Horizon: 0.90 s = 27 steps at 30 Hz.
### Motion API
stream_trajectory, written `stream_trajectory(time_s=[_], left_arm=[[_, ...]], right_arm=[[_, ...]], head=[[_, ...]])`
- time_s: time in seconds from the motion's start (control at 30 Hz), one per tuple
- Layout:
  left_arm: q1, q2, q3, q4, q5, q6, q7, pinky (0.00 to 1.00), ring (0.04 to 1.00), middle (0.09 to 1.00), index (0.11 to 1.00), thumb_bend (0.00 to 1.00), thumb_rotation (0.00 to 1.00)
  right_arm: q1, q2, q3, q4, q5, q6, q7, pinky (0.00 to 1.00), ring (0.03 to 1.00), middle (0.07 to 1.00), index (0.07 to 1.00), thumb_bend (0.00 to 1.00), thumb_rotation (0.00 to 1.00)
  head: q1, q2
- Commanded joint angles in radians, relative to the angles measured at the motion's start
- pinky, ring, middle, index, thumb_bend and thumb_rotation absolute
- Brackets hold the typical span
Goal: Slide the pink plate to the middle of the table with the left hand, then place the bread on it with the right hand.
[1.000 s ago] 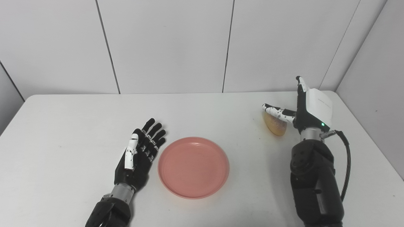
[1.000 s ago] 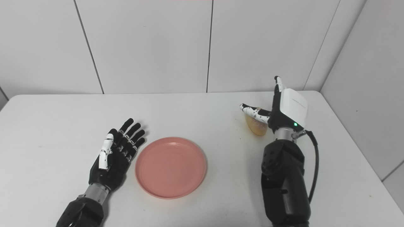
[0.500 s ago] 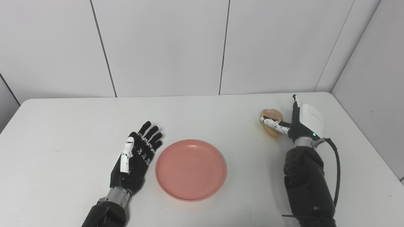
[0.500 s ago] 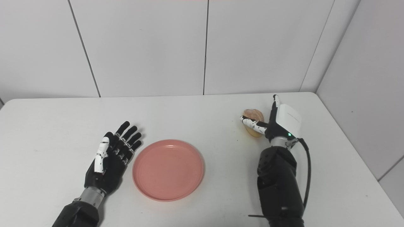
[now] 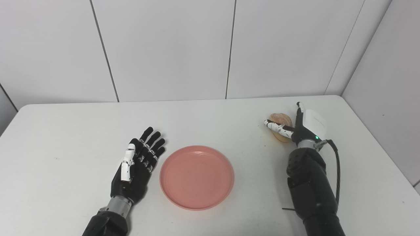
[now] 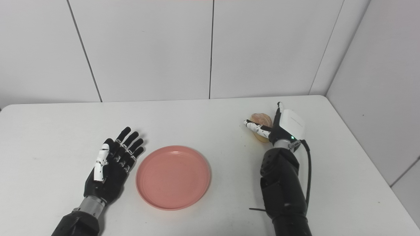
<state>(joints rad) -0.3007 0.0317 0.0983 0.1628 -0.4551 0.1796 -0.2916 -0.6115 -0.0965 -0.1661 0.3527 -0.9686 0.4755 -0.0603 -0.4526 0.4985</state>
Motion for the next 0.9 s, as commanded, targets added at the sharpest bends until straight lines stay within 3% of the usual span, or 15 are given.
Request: stream_trajectory(time_s=[0.0, 0.1, 0.37, 0.67, 0.87], left_arm=[[0.025, 0.01, 0.005, 0.022, 0.005, 0.04, 0.014, 0.96, 0.925, 0.932, 0.913, 0.31, 1.0], [0.026, 0.012, 0.004, 0.021, 0.003, 0.04, 0.014, 0.96, 0.923, 0.932, 0.915, 0.31, 1.0], [0.029, 0.01, 0.004, 0.015, 0.002, 0.04, 0.017, 0.96, 0.922, 0.933, 0.917, 0.31, 1.0], [0.029, 0.01, 0.004, 0.011, 0.003, 0.044, 0.02, 0.96, 0.924, 0.935, 0.919, 0.31, 1.0], [0.031, 0.009, 0.008, 0.003, -0.001, 0.045, 0.021, 0.95, 0.917, 0.929, 0.916, 0.32, 1.0]], right_arm=[[-0.065, -0.011, 0.004, 0.0, -0.004, -0.006, -0.032, 0.77, 0.831, 0.858, 0.905, 1.0, 0.68], [-0.075, -0.014, 0.014, 0.013, 0.002, -0.006, -0.034, 0.77, 0.829, 0.851, 0.898, 1.0, 0.68], [-0.099, -0.022, 0.029, 0.054, 0.022, -0.006, -0.041, 0.62, 0.681, 0.708, 0.781, 1.0, 0.67], [-0.126, -0.032, 0.047, 0.111, 0.066, -0.006, -0.085, 0.55, 0.629, 0.661, 0.72, 1.0, 0.6], [-0.143, -0.049, 0.057, 0.155, 0.062, -0.006, -0.08, 0.66, 0.734, 0.75, 0.794, 0.98, 0.57]], head=[[0.001, 0.002], [0.001, 0.005], [0.004, 0.01], [0.002, 0.013], [0.004, 0.02]])
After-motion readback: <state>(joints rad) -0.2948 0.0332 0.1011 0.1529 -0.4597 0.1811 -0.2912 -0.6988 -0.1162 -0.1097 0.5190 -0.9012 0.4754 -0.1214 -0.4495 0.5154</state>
